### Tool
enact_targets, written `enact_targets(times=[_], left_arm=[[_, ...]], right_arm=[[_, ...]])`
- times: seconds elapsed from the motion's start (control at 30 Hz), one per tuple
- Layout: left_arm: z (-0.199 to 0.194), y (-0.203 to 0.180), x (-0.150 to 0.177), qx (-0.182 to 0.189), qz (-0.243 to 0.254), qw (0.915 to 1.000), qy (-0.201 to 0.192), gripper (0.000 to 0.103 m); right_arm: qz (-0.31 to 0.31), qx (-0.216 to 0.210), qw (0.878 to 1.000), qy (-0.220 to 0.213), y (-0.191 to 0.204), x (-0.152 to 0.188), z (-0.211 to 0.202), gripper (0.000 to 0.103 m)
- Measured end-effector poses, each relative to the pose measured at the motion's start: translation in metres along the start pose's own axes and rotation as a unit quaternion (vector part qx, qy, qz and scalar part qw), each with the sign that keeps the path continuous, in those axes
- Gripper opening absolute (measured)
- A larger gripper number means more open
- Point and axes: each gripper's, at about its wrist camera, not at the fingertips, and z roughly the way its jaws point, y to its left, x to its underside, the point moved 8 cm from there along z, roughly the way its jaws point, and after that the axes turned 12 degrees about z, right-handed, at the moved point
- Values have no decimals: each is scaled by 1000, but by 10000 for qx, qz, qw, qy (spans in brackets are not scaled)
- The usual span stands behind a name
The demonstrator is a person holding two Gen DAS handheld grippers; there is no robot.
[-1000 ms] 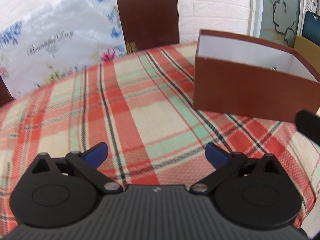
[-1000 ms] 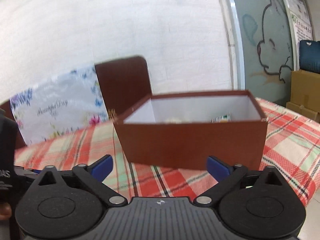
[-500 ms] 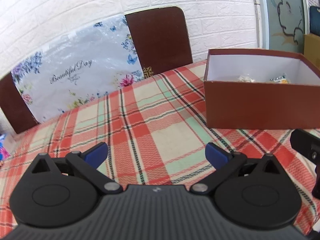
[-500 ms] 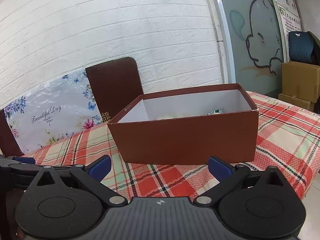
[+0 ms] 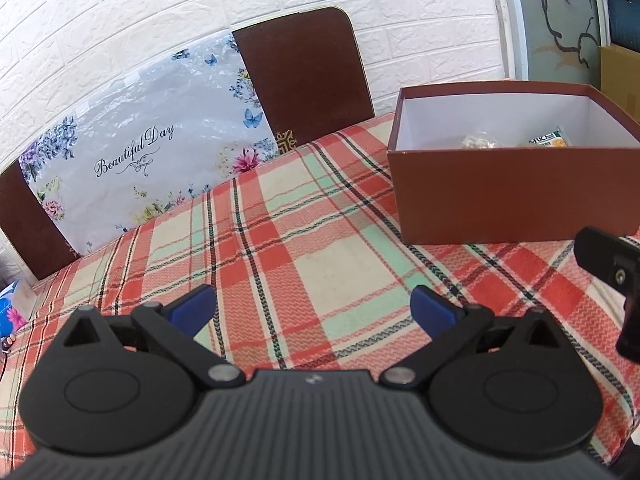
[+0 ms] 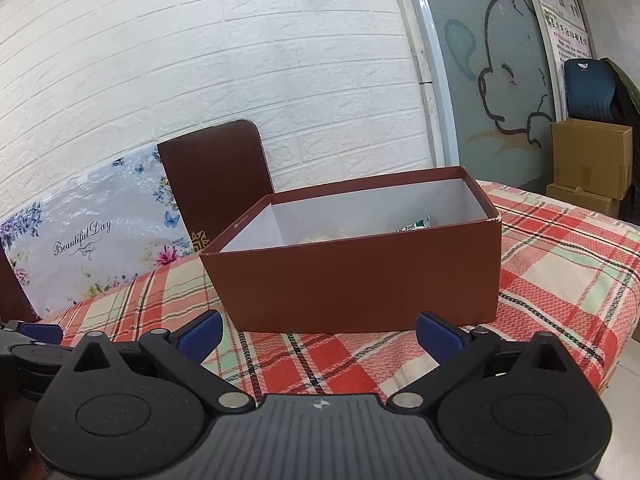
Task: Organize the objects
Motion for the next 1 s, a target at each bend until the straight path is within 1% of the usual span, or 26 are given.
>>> enact_targets(times=[1.0], left_arm=[[1,-10,8,242,64,9994,221,103]], right_arm=[[33,-12,9999,111,-9,2,5,102]])
